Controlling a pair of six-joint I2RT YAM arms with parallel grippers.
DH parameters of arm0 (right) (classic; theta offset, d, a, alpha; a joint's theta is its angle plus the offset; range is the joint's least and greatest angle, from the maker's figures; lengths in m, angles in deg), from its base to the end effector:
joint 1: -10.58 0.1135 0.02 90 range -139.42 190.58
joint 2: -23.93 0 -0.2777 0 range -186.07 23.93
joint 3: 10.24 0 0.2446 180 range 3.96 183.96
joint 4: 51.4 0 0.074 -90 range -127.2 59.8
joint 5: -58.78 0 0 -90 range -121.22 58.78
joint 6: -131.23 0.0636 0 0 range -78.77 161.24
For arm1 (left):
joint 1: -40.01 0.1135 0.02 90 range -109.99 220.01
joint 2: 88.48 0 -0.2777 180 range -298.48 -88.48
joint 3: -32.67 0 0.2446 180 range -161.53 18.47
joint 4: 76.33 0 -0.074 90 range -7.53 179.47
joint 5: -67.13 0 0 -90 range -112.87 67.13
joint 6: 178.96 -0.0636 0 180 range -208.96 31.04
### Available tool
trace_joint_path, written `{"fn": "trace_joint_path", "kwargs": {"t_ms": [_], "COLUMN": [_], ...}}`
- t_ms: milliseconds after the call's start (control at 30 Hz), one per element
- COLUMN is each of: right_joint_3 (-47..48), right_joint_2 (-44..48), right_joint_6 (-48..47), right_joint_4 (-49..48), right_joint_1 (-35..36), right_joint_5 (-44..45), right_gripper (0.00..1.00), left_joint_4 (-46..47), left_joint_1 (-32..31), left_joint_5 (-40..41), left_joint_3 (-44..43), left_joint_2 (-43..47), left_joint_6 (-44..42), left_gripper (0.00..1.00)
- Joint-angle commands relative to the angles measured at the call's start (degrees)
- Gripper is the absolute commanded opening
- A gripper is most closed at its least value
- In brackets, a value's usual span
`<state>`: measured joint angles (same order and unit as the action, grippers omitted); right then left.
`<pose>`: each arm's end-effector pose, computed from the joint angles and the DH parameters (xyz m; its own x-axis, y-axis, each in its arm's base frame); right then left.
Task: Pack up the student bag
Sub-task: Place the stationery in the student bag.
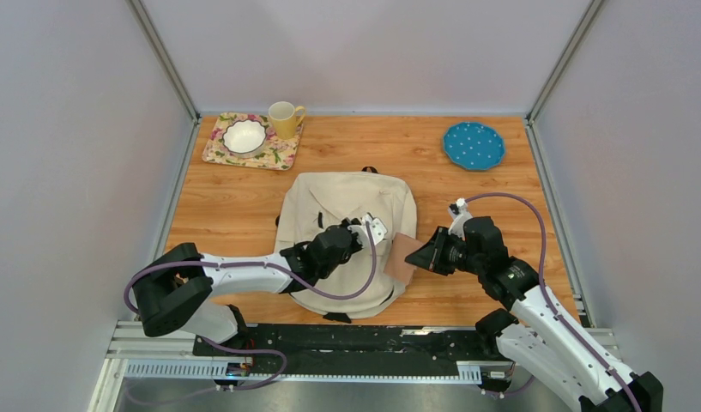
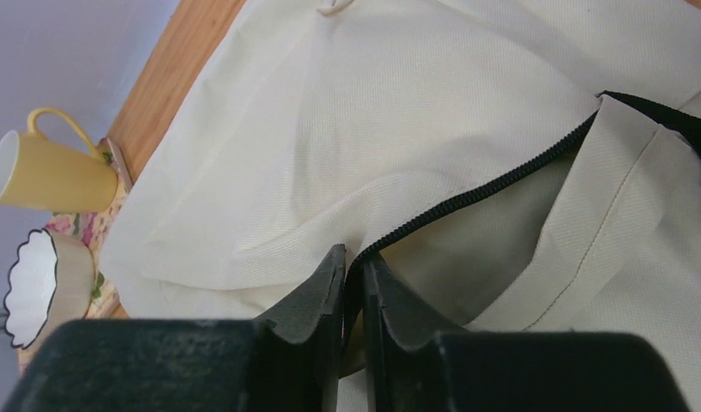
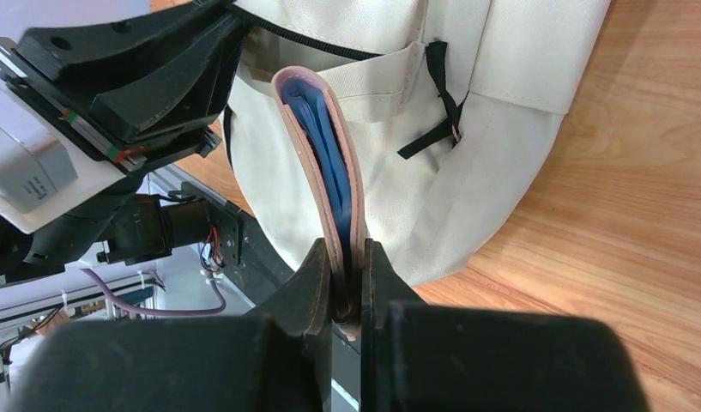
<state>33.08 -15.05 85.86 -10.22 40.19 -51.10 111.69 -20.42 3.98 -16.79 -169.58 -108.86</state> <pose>0.1242 0.0954 0.2265 -0.8636 0.2691 -0.4263 -0.1328 0.6943 0.7073 0.1755 -0.2512 0.2072 0.0087 0.6000 -0.7999 0.6049 0.6338 0.4820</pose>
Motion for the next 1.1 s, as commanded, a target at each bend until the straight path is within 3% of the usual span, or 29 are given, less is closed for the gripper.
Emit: {"fn": "trace_joint_path", "kwargs": {"t_ms": [0, 67, 500, 733, 1067], "right_joint_3": [0.2, 0.0, -6.7, -5.3, -4.5], "right_joint_2": [0.0, -0.1, -6.6, -10.9, -13.1], "right_joint_6": [1.8, 2.7, 22.3, 24.1, 25.8], "right_joint_4": [-4.6, -5.7, -32.6, -35.6, -33.1], "right_joint_1": [0.1, 0.2, 1.3, 4.0, 3.9], "right_joint_5": [-0.9, -2.5, -13.4, -12.6, -9.4], "right_gripper": [0.0, 0.0, 0.0, 0.0, 0.0], "left_joint_4": [-3.3, -9.2, -43.0, -48.4, -52.3], "left_joint_1": [-0.2, -0.1, 0.5, 0.8, 0.8], "left_joint_5": [1.6, 1.9, -4.1, -8.0, -8.4], "left_joint_3": [-3.6, -8.3, -31.7, -38.6, -41.2], "left_joint_2": [1.6, 0.9, -4.6, -8.3, -7.9], "left_joint_6": [-0.6, 0.9, 14.9, 23.6, 25.6], "left_gripper": [0.08, 0.0, 0.0, 0.0, 0.0]}}
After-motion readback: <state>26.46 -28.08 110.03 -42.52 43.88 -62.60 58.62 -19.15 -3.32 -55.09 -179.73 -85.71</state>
